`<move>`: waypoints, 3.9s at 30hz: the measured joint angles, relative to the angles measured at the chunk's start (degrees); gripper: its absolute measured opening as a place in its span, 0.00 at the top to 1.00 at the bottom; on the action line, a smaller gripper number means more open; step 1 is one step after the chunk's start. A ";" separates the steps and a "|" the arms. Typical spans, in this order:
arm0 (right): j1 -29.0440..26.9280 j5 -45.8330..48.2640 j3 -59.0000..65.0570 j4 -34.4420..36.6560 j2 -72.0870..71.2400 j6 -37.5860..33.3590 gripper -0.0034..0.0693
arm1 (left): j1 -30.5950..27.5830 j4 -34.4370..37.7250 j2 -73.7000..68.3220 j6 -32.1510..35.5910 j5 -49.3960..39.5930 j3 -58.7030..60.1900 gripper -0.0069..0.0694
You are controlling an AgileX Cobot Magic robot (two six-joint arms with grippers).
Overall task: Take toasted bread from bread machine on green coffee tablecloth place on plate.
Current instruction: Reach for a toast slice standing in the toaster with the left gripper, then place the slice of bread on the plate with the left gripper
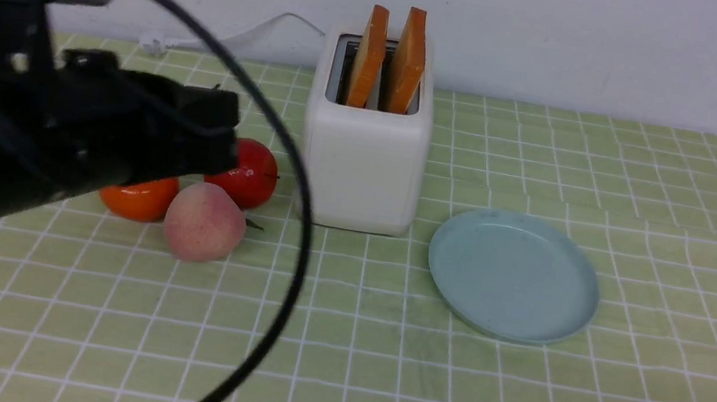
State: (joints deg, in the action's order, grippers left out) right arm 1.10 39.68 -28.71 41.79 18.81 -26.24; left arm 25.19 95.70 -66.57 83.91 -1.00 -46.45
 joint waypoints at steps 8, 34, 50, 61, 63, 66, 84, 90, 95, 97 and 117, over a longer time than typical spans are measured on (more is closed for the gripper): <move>0.00 2.17 -1.76 -0.72 2.35 -1.68 0.96 | 2.02 2.86 -20.71 11.89 -0.40 -16.90 0.79; 0.00 -3.76 -1.83 -1.10 2.35 -3.24 0.94 | 1.84 4.16 -51.04 13.25 14.33 -50.29 0.45; 0.00 -15.84 -1.83 13.61 2.42 -11.56 0.92 | 1.84 4.38 -50.87 13.25 15.57 -50.98 0.77; 0.00 -16.00 -1.83 24.83 2.42 -22.01 0.92 | 1.92 4.78 -37.81 12.92 13.07 -51.64 0.77; 0.00 -15.42 -1.83 25.61 2.42 -22.47 0.92 | 2.34 4.78 -36.34 11.99 11.07 -51.69 0.77; 0.00 -11.28 -1.83 25.97 2.42 -22.65 0.91 | 5.20 4.59 -34.30 8.45 5.23 -51.83 0.77; 0.00 13.37 -1.83 -5.97 2.42 8.56 0.91 | 15.07 3.38 -53.02 0.28 -5.77 -47.67 0.77; 0.00 16.00 -1.83 -10.17 2.42 13.73 0.91 | 15.07 3.38 -55.62 -1.84 -5.91 -47.67 0.77; 0.00 16.77 -1.83 -10.46 2.36 14.24 0.90 | 15.07 3.38 -57.14 -4.81 -6.12 -47.81 0.77; 0.00 16.77 -1.83 -9.85 2.36 14.38 0.90 | 15.07 3.38 -58.15 -5.38 -6.17 -48.11 0.77; 0.00 17.02 -1.83 -7.88 2.36 11.81 0.90 | 15.07 3.43 -57.92 -5.46 0.28 -49.60 0.17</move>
State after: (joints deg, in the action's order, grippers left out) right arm 1.10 56.70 -30.55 33.91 21.17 -14.43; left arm 40.26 99.14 -124.48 78.45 -0.72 -96.05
